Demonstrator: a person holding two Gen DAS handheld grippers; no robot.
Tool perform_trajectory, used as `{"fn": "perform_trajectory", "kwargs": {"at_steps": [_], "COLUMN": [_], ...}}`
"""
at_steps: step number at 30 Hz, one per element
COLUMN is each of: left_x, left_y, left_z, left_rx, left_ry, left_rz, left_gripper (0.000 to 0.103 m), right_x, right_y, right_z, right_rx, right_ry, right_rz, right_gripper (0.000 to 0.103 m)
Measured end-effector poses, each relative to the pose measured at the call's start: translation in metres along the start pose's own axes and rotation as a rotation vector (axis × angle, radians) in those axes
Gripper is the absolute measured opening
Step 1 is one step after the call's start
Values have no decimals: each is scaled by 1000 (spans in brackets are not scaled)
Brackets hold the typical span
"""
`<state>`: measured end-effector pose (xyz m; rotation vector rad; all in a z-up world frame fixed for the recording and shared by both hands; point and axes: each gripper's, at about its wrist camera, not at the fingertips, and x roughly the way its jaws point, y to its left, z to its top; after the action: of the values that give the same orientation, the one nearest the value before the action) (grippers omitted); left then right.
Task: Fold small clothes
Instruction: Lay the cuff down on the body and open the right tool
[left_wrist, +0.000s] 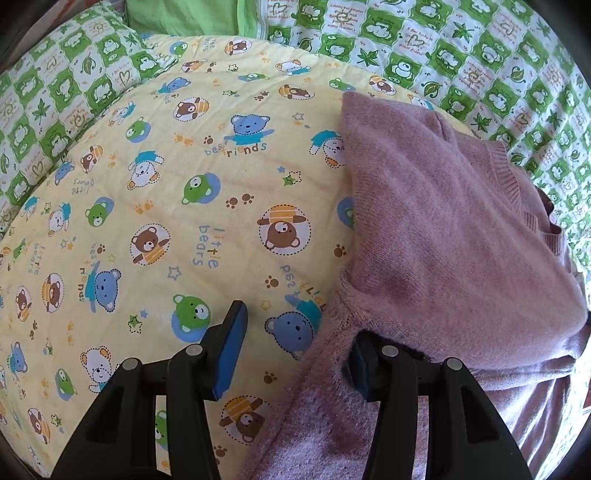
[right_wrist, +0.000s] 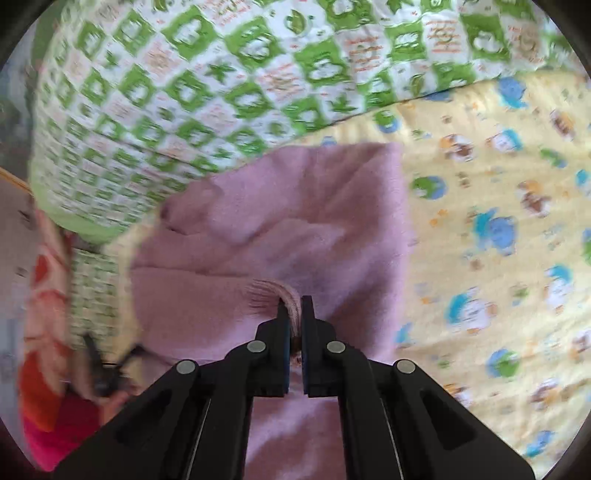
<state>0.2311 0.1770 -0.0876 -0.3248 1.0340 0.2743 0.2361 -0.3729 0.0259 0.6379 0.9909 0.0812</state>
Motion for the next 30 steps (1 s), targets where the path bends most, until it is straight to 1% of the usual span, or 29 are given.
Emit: {"fn": "perform_trajectory", "kwargs": {"at_steps": [1,3,4,5,7,9,10,11,12,13,14,15,16,17,18,19,20,22,23,24,27,28,29,30], "left_x": [0,1,0,1,1,1,1,2,2,2,3,4,5,6,6,7,7,4,2,-1,-12,-16,-20,-25], "left_y": [-1,-1,-1,-1,-1,-2,-2,-3,-4,-5,-4,-4,-4,-4,-5,-6,-8,-8,-7,-5,-2,0,2,4], "left_z": [0,0,0,0,-1,-1,-2,-2,-2,-1,-1,0,-1,-1,-2,-2,-2,-2,-3,-5,-11,-14,-17,-21], "left_rx": [-3,-10,-11,-12,-13,-15,-15,-13,-9,-7,-7,-8,-9,-4,1,7,11,9,9,12,29,34,38,43], "left_ry": [1,4,4,5,4,5,6,7,8,8,8,8,9,9,8,9,14,28,32,37,45,46,48,50], "left_rz": [2,0,0,-1,0,4,8,13,17,22,24,23,22,25,30,35,38,25,17,7,-8,-12,-18,-28], "left_gripper": [52,52,52,53,53,53,53,53,53,53,53,53,54,54,55,55,55,56,56,56,56,55,55,55], "right_x": [5,12,14,13,1,-7,-5,-1,6,12,20,25,29,24,17,13,15,18,17,13,-4,-8,-13,-19], "right_y": [-3,-12,-15,-16,-15,-5,-2,2,8,13,18,20,16,14,10,4,0,-4,-3,-1,6,10,15,17], "right_z": [1,2,2,0,-12,-29,-39,-46,-51,-56,-56,-54,-50,-46,-42,-39,-38,-41,-43,-45,-59,-65,-73,-81], "right_rx": [-4,11,25,44,63,35,20,4,-20,-59,-80,-93,-93,-80,-59,-50,-38,-16,-17,-16,-9,-10,-10,-11], "right_ry": [-12,-41,-42,-51,-99,-119,-111,-98,-94,-95,-93,-84,-86,-108,-129,-127,-114,-87,-86,-91,-117,-124,-128,-130], "right_rz": [-43,-63,-97,-97,-58,-49,-55,-63,-64,-71,-76,-98,-124,-110,-108,-137,-145,-126,-105,-89,-76,-74,-73,-69], "right_gripper": [7,9,9,9,11,27,52,66,66,63,43,29,8,5,5,5,5,5,6,6,11,17,30,39]}}
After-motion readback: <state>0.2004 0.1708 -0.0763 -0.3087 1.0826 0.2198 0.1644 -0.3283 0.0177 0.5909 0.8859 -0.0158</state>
